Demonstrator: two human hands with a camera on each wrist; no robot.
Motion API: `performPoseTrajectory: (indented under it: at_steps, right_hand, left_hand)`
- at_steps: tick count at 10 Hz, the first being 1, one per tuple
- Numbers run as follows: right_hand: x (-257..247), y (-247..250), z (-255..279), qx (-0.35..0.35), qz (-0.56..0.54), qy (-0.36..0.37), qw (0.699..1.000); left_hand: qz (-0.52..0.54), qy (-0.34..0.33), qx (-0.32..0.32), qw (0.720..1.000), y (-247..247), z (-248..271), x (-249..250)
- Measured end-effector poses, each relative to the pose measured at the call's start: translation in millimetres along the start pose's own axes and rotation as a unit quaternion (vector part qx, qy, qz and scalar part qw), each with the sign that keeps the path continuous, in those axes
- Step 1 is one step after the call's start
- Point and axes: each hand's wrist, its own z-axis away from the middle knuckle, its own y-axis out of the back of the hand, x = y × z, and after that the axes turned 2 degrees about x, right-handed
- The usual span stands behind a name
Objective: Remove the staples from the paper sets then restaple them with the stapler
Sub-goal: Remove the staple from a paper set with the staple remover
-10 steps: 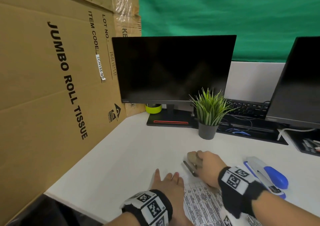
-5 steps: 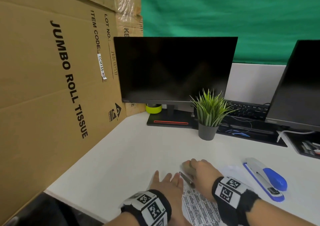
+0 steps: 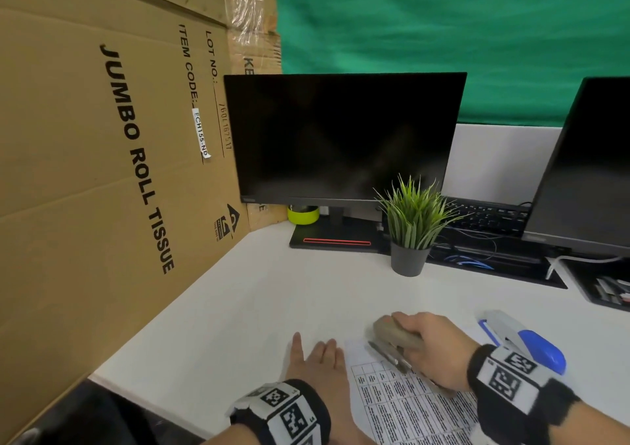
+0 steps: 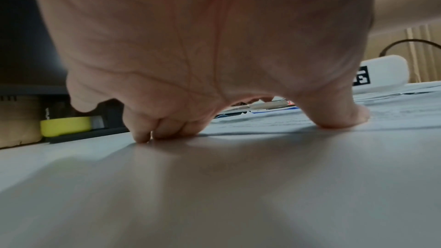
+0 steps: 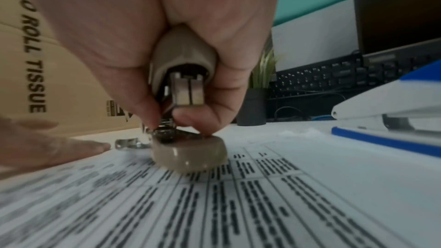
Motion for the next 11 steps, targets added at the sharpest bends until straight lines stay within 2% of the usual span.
performPoseTrajectory:
  at_steps: [1, 2, 3, 4, 5, 6, 7, 9, 11]
  right_hand:
    - [-8, -7, 5, -0.025, 0.081, 0.041, 0.996]
    - [-20, -17, 2, -0.027, 0.103, 0.033, 0.994]
    - [-28, -25, -3, -0.023, 0.083, 0.01, 0.996]
    - [-30, -25, -12, 0.0, 0.03, -0.036, 0.999]
    - [-18, -12, -12, 0.007, -0.004, -0.067, 0.998]
    - [-1, 2, -2, -0.032, 0.013, -0.066, 0.997]
    - [3, 4, 6, -0.047, 0.038, -0.054, 0.997]
    - [-4, -1, 8, -0.036, 0.115, -0.056, 0.991]
    - [-6, -4, 8, -0.02, 0.107, -0.064, 0.992]
  left_hand:
    - [-0.021, 0.0, -0.004, 1.0, 2, 2, -2]
    - [-0.005, 0.005, 0.022, 1.0, -1, 0, 0]
    - [-0.076, 0.038, -0.014, 0.996, -2, -7, 5]
    - [-0.092, 0.052, -0.036, 0.994, -2, -13, 8]
    - [-0.032, 0.025, -0.012, 0.999, 1, -8, 4]
    - [-0.01, 0.0, -0.032, 0.999, 18, -6, 3]
    - [-0.005, -0.045, -0.089, 0.995, 36, -15, 9]
    - [-0.031, -0.045, -0.11, 0.992, 37, -25, 15]
    - [-0.036, -0.055, -0.112, 0.992, 33, -25, 16]
